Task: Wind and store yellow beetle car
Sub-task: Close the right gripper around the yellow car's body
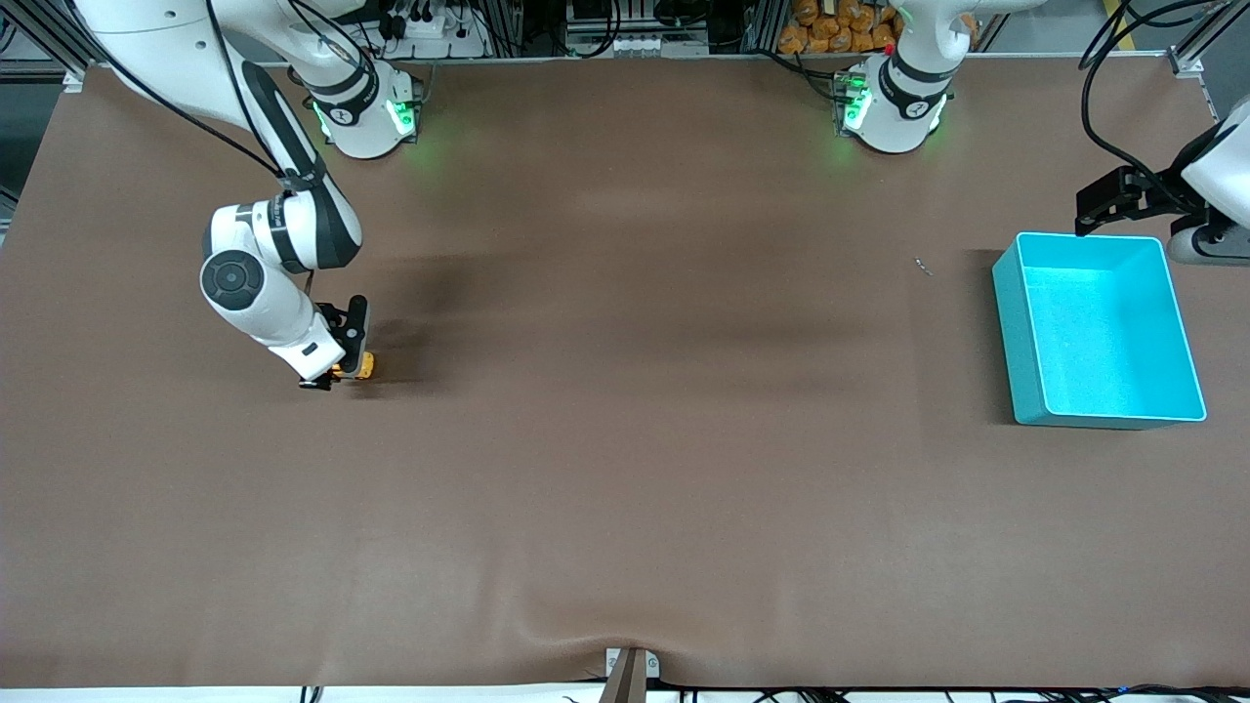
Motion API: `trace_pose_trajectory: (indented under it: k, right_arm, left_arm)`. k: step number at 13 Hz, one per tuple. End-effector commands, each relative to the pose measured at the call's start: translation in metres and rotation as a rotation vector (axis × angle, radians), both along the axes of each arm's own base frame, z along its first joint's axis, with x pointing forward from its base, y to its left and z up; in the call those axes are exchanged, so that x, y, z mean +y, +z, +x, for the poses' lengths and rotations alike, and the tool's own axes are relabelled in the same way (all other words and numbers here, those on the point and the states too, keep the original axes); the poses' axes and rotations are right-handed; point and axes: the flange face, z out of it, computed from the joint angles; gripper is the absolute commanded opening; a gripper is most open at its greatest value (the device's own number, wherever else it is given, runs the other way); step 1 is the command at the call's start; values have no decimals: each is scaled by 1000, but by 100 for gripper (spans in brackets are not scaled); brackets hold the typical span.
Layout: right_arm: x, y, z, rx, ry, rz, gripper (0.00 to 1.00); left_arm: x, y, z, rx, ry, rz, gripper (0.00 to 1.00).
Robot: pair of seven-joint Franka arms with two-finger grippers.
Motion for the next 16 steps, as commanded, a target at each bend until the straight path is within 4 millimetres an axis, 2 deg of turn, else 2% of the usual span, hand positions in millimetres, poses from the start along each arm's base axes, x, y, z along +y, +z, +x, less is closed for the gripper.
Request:
trace_pose_trajectory:
  k: [1,4,5,7,10,11,16]
  right_arm:
    - [-1,-12,-1,-4,17,-14,66]
    - [2,-17,-1,-10,21,-12,65]
    - [2,-19,-2,-9,26,-13,61]
    - [3,-20,-3,-6,27,-13,49]
    - [4,-24,-9,14,39,-16,19]
    - [4,-24,-11,21,43,-17,13]
    - [11,-28,-20,35,45,-18,11]
  left_arm:
    - [-3,1,2,-9,11,6,100]
    - [-4,2,1,-10,13,-2,100]
    - [-3,2,1,-9,16,-9,100]
    - [-4,3,1,-11,15,-7,100]
    - [-2,2,2,-9,18,-9,100]
    - [-3,2,2,-9,16,-7,100]
    - [-1,6,0,-17,18,-9,100]
